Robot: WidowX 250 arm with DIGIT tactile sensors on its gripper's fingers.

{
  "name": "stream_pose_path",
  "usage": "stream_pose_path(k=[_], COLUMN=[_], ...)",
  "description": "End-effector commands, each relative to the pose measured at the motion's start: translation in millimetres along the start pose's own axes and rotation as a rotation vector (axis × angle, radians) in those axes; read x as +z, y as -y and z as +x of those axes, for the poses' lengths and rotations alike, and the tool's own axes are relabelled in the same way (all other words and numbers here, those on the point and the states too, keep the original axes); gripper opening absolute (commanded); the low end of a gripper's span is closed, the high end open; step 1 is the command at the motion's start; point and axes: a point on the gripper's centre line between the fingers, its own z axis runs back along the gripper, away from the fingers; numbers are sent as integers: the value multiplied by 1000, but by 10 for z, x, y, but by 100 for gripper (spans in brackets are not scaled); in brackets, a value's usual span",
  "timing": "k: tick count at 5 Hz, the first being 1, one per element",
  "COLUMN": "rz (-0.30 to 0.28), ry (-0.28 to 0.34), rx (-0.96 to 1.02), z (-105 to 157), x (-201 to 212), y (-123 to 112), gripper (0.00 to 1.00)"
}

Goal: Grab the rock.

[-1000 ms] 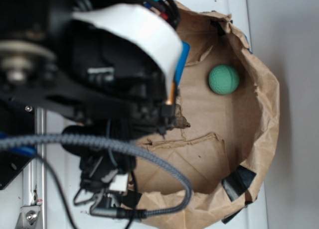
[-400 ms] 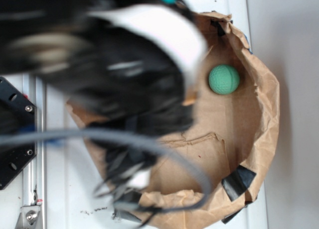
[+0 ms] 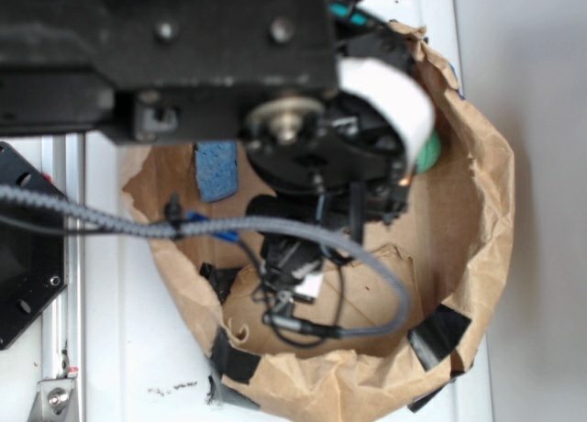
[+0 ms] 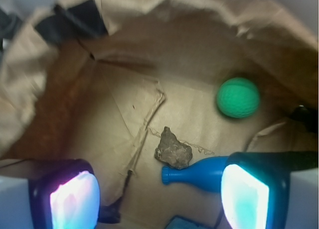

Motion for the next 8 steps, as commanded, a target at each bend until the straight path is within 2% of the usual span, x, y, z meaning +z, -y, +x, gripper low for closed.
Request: stream_pose_path(k=[1, 2, 4, 5, 7, 8], rz=[6, 15, -34, -34, -39, -59], ry=[14, 11, 48, 52, 15, -36], rx=[-82, -130, -180, -196, -172, -157], z=[-74, -21, 7, 17, 72, 57], x=[-401, -575, -559, -566, -839, -997], y=[-62, 8, 176, 182, -39, -123], gripper=[100, 100, 100, 100, 100, 100])
